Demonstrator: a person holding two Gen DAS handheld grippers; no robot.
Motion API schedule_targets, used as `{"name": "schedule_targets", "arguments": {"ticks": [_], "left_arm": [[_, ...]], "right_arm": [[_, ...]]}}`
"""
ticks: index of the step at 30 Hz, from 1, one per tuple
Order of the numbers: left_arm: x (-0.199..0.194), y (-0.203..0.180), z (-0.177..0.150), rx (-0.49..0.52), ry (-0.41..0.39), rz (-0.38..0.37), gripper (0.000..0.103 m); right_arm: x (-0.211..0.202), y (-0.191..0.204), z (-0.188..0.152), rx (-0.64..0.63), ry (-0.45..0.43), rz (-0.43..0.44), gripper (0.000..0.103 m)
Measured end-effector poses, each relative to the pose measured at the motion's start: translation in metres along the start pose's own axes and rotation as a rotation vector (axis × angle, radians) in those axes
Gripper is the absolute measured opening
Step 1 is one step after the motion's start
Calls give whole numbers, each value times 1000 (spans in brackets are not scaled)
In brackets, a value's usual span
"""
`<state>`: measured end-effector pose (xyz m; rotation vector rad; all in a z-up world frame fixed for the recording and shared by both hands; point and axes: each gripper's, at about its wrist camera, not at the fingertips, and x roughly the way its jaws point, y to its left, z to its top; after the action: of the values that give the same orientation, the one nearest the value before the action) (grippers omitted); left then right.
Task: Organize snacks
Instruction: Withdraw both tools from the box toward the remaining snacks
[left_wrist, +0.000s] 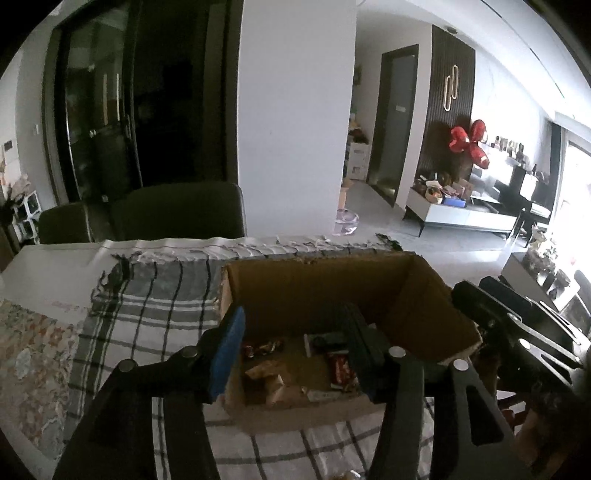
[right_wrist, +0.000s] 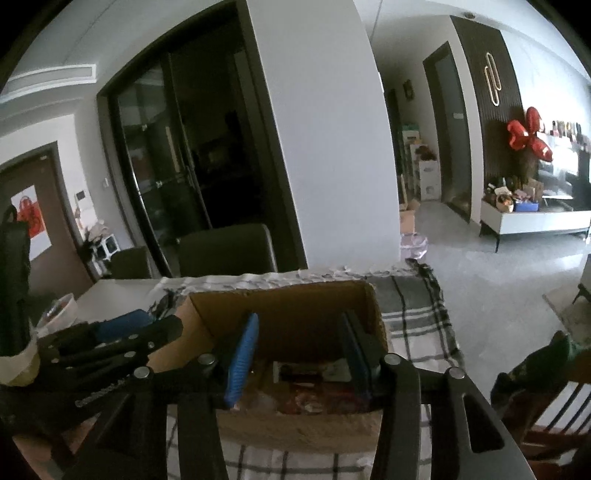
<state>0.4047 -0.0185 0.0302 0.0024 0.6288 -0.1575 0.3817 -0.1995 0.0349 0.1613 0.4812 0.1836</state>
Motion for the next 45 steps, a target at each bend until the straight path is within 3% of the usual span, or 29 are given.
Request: {"name": "schedule_targets", "arguments": {"ticks": [13,21,24,45], "left_arm": [[-61,-8,-29,29,-55,9,63],[-84,-15,-53,59,-50,4,67],[-87,-16,-63,67,-37,1,67],[-85,-36,-153,35,171,-39,67]], "right_arm": [[-49,12,-16,-48,-25,28,49],[-72,15,-31,-64,-9,45,51],[-76,14,-39,-67,0,41,59],[-91,-2,-117,-87,154,25,59]]}}
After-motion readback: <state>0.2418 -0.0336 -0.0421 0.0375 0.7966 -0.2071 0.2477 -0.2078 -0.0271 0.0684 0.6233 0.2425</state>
